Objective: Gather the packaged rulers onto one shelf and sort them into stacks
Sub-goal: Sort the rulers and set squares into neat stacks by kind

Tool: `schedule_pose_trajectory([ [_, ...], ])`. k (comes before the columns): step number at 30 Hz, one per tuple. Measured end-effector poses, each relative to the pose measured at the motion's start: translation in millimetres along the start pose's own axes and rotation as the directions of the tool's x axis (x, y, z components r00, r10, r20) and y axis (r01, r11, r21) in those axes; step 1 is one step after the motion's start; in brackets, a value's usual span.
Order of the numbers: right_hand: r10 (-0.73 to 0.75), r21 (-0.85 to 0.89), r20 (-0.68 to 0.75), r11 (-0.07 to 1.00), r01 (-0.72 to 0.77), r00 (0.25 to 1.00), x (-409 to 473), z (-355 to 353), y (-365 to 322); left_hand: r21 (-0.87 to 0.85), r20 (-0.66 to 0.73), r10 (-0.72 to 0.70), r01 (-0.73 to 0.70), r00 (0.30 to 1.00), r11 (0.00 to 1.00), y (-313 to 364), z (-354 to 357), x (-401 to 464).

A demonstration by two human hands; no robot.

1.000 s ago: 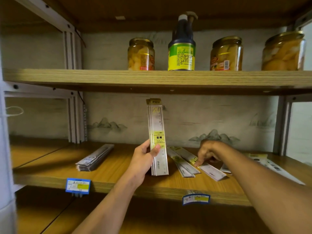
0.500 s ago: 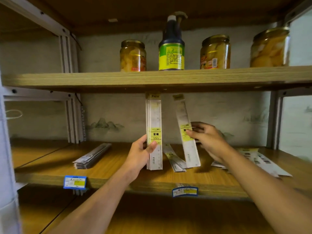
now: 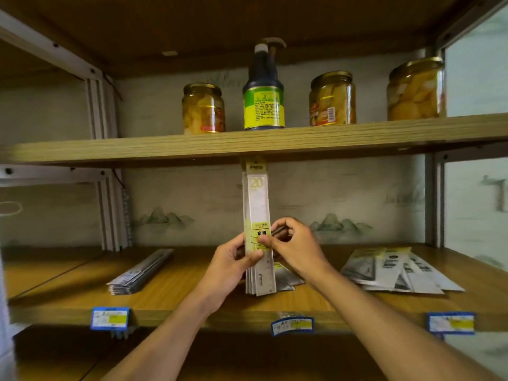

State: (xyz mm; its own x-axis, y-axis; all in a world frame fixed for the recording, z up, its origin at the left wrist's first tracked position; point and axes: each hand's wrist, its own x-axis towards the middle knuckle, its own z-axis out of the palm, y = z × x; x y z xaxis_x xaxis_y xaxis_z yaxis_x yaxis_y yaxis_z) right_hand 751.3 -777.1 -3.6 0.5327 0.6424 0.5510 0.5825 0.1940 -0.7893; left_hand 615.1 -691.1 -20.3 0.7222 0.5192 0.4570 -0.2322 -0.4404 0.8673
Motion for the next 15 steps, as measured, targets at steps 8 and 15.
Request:
schedule_pose_trajectory([
  [8,-0.010,-0.074,0.036,0.997,0.013,0.999,5,0,0,0.213,-0.050,0.096,-0.084,0.994,0.973,-1,-1,9],
  [15,0.197,-0.513,0.052,0.846,-0.143,0.979,19,-13,40,0.004,-0.248,-0.049,0.052,0.968,0.999,-11,-8,8],
])
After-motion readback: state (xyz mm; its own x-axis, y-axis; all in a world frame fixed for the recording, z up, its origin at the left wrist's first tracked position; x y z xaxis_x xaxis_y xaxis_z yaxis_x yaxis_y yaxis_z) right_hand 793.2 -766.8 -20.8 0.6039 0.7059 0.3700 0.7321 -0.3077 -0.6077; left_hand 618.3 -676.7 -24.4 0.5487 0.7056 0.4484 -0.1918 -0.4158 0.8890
